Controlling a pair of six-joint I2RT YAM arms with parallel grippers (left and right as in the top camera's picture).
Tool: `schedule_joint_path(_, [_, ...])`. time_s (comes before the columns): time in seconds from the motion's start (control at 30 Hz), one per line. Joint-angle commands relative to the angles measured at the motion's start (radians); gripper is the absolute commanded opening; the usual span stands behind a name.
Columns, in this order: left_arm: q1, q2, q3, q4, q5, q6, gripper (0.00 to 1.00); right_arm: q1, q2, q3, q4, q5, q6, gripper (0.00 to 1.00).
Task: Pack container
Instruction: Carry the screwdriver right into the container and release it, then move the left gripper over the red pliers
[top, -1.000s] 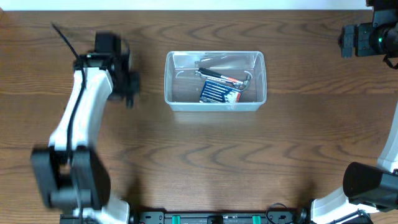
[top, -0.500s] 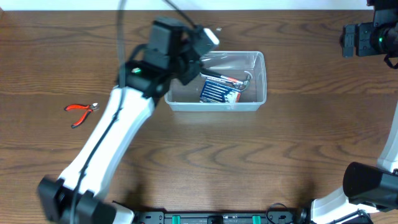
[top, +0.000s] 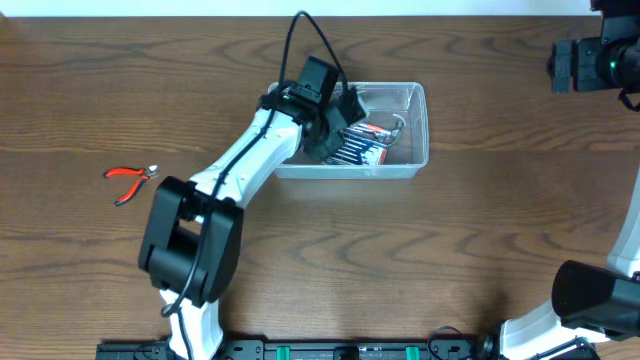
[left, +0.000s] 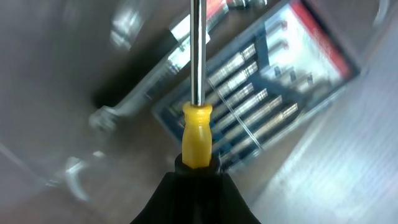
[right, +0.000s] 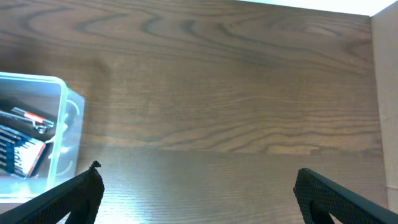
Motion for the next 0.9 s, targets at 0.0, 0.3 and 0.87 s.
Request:
schedule_joint_path(0.0, [0.010,0.021,-0.008,-0.028,0.006,0.016,0.06,-0.020,0.000,0.000,-0.002,0.006,-0.012,0.99])
schedule_joint_path(0.3, [0.025,0.031,-0.015,-0.082,0.006,0.016,0.47,-0.047,0.000,0.000,0.003,0.007,-0.013,0.99])
schedule_joint_path(0.87, [0.049,-0.332,0.146,-0.082,-0.332,-0.188,0.99,-0.060,0.000,0.000,0.004,0.006,-0.012,0.99])
